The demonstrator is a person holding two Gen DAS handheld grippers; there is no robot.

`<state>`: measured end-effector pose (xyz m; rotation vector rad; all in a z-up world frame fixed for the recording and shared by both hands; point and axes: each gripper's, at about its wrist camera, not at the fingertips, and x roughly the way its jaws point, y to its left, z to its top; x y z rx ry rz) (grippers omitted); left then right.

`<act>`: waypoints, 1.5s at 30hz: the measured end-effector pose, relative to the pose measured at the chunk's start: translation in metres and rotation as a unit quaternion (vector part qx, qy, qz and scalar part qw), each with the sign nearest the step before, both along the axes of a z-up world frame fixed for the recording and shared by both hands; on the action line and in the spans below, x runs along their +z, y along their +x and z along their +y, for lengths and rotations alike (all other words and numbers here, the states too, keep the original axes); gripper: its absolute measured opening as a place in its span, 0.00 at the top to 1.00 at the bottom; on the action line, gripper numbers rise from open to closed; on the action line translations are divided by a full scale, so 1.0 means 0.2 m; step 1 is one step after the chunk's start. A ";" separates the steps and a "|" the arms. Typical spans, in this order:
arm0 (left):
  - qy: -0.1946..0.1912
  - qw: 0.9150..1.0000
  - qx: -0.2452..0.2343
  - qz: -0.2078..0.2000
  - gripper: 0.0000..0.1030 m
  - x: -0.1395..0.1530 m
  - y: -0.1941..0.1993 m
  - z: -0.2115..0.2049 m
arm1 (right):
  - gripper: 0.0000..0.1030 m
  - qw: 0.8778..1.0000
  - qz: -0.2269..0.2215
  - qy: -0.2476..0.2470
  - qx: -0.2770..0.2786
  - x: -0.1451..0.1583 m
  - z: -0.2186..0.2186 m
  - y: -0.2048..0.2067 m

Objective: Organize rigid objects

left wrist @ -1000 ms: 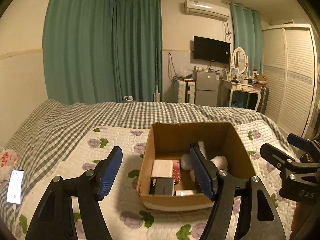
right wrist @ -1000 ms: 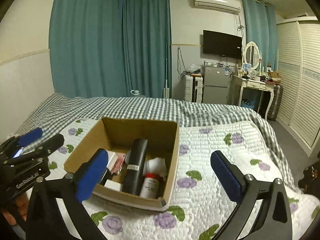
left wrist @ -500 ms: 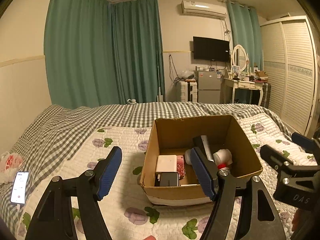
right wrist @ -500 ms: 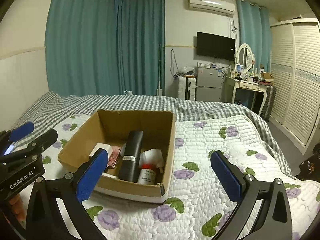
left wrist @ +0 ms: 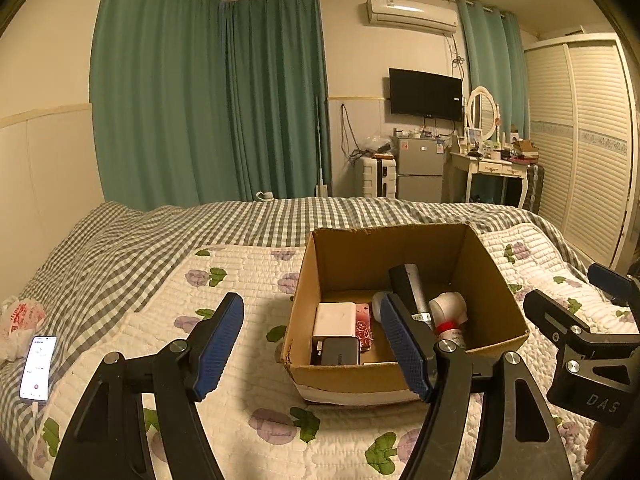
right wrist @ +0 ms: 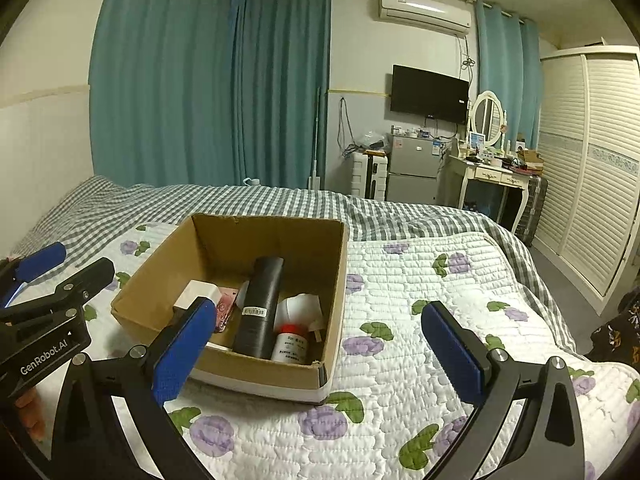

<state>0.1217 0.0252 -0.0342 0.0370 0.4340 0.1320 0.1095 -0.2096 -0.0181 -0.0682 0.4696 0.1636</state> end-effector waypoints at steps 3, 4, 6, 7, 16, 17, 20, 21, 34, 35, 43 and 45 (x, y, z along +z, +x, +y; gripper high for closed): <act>0.000 1.000 0.000 0.003 0.28 -0.01 0.01 0.00 | 0.00 1.000 0.002 0.003 -0.004 0.00 -0.01 0.01; 0.000 1.000 0.000 0.003 0.28 -0.01 0.01 0.00 | 0.00 1.000 0.002 0.003 -0.004 0.00 -0.01 0.01; 0.000 1.000 -0.001 0.004 0.28 -0.01 0.01 0.00 | 0.00 1.000 0.000 0.003 -0.006 0.00 -0.01 0.00; 0.000 1.000 -0.002 0.004 0.28 -0.01 0.01 0.00 | 0.00 1.000 0.002 0.003 -0.008 0.00 -0.01 0.00; -0.004 1.000 -0.001 0.009 0.28 -0.02 0.00 0.00 | 0.00 1.000 0.005 0.006 -0.009 0.00 -0.01 0.01; -0.004 1.000 -0.001 0.009 0.28 -0.02 0.01 0.00 | 0.00 1.000 0.006 0.006 -0.008 0.00 -0.01 0.01; -0.004 1.000 -0.002 0.009 0.28 -0.02 0.01 0.00 | 0.00 1.000 0.007 0.006 -0.008 -0.01 -0.01 0.01; -0.004 1.000 -0.001 0.009 0.28 -0.02 0.01 0.00 | 0.00 1.000 0.007 0.005 -0.008 -0.01 0.00 0.01; -0.006 1.000 -0.006 0.009 0.28 -0.02 0.01 0.00 | 0.00 1.000 0.007 0.003 -0.006 -0.02 0.01 0.00; -0.006 1.000 -0.007 0.010 0.28 -0.02 0.01 0.00 | 0.00 1.000 0.007 0.003 -0.006 -0.03 0.01 0.00; -0.006 1.000 -0.008 0.010 0.28 -0.02 0.01 0.00 | 0.00 1.000 0.009 0.003 -0.005 -0.03 0.01 -0.01; -0.005 1.000 -0.006 0.011 0.28 -0.02 0.01 0.00 | 0.00 1.000 0.011 0.001 -0.005 -0.04 0.02 -0.01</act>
